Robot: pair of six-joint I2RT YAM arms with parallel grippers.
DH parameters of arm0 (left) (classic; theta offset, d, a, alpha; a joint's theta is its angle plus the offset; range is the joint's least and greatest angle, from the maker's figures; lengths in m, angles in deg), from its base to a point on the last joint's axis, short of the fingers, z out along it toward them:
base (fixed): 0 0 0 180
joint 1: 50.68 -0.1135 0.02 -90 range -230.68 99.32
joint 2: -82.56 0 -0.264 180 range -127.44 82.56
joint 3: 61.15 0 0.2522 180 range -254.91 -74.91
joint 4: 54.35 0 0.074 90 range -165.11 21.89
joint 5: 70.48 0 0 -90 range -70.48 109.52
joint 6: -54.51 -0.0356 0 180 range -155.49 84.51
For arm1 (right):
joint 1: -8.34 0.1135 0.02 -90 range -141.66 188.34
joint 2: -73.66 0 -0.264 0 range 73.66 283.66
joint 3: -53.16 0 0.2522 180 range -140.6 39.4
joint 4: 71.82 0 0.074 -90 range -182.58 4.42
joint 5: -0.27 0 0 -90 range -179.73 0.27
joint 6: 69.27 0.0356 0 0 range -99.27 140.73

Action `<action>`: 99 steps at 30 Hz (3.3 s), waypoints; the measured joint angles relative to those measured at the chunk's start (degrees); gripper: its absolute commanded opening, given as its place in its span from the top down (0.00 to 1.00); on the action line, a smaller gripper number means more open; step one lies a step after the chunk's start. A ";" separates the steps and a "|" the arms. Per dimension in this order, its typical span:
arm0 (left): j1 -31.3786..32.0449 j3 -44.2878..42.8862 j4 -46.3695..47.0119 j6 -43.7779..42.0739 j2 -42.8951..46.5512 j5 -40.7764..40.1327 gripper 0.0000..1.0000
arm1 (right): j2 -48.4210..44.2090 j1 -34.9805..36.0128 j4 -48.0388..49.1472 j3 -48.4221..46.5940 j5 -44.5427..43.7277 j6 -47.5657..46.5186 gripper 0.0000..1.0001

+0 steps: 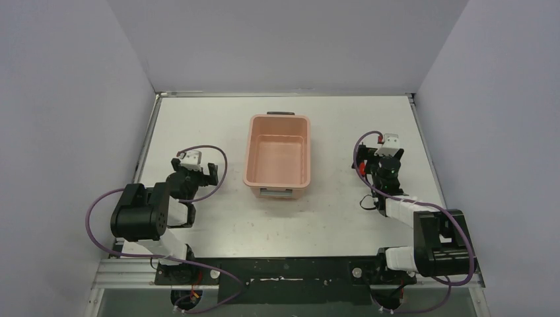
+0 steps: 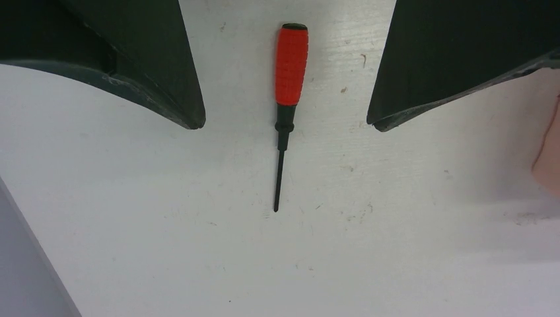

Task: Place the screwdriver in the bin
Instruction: Pick up the screwdriver from the center of the board.

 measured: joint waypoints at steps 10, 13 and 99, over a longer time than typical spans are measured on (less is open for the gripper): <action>0.00 0.00 0.00 0.00 0.00 0.00 0.03 | -1.31 0.00 1.29 2.36 0.17 -0.24 0.00; 0.00 0.00 0.00 0.00 0.00 0.00 0.03 | -1.31 0.00 1.31 2.36 0.15 -0.24 0.00; 0.00 0.00 0.00 0.00 0.00 0.00 0.03 | 25.33 -2.91 -71.01 -49.16 8.33 2.60 0.05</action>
